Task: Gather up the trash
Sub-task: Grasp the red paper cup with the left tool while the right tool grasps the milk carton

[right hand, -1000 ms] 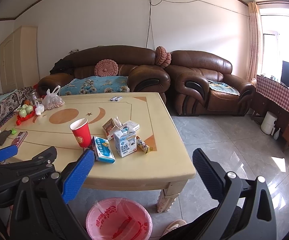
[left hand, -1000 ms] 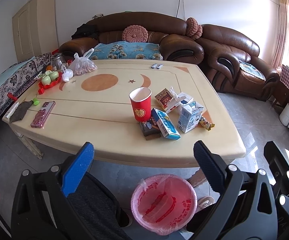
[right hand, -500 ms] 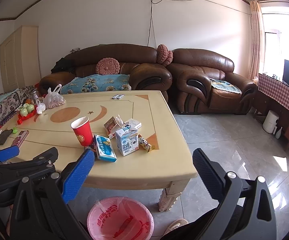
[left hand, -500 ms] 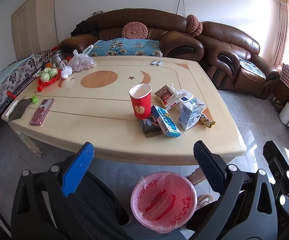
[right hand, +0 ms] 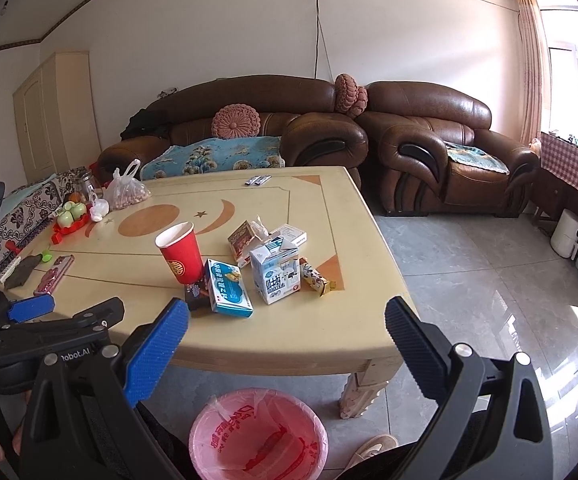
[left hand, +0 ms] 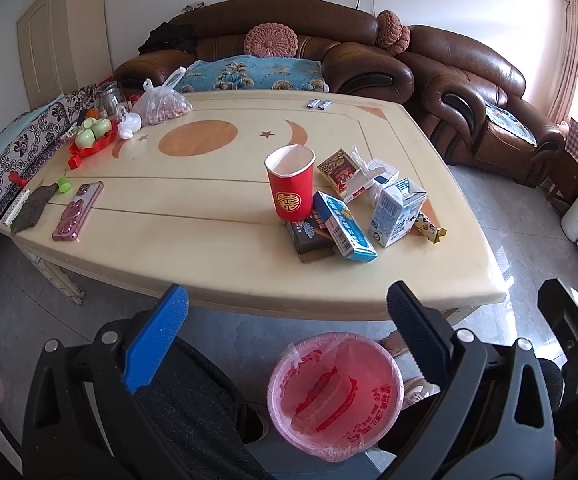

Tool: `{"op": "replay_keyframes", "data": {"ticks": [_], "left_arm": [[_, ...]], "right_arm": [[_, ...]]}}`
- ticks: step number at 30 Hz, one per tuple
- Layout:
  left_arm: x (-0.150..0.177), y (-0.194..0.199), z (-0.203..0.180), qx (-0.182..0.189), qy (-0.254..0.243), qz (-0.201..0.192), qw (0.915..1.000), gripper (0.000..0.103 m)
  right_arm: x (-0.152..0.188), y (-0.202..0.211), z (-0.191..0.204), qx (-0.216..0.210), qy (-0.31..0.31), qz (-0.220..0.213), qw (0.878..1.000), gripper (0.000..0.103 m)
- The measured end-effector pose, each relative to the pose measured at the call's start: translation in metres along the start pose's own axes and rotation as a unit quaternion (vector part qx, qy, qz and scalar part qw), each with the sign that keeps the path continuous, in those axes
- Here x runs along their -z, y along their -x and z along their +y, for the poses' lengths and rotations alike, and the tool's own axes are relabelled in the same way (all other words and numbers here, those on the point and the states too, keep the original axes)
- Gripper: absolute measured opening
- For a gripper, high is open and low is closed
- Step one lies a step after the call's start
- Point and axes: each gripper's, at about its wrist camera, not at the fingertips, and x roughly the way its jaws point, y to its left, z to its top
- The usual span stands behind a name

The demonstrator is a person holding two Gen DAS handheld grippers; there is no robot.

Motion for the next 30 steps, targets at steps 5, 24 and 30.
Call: {"op": "replay_keyframes", "data": {"ticks": [5,24,30], "left_arm": [[-0.004,-0.019,0.012,-0.009,0.008,0.018,0.9998,0.098],[-0.064,-0.061,-0.009,0.023,-0.106,0.002,0.9941,0.098],[-0.076,-0.083,-0.027,0.046,-0.143,0.020,0.9884,0.098]], "right_arm": [[0.000,-0.017,-0.004,-0.004,0.014,0.000,1.000,0.096],[-0.020,-0.101,-0.019,-0.067,0.049,0.036,0.996,0.097],[-0.028,-0.133,-0.019,-0.089,0.054,0.051,0.993,0.097]]}}
